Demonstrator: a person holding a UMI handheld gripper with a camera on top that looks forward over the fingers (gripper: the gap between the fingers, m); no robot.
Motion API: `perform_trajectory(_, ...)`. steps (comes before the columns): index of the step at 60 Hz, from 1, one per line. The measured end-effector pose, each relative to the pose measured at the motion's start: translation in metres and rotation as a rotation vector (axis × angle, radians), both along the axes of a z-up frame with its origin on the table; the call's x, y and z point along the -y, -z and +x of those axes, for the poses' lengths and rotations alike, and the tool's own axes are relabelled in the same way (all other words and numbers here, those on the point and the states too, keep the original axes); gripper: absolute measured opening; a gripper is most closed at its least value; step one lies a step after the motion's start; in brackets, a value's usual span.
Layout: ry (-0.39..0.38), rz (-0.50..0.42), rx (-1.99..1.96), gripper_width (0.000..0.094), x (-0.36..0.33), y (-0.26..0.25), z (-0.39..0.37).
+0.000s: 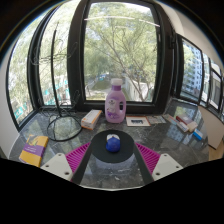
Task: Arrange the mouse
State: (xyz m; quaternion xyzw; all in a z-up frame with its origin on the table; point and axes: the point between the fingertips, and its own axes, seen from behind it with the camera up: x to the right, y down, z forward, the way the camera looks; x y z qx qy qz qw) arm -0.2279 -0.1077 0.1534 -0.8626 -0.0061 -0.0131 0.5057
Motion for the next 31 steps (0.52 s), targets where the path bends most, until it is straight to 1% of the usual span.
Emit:
perform_trajectory(7,0.006,0.003,0.013,0.0855,0.046,-0.009,-0.006)
perform_trajectory(15,0.010,-0.010,0.018,0.0855,0.086,-0.007,-0.013)
perform_trajectory(31,0.011,0.000,0.030,0.0852,0.112,-0.017,-0.022)
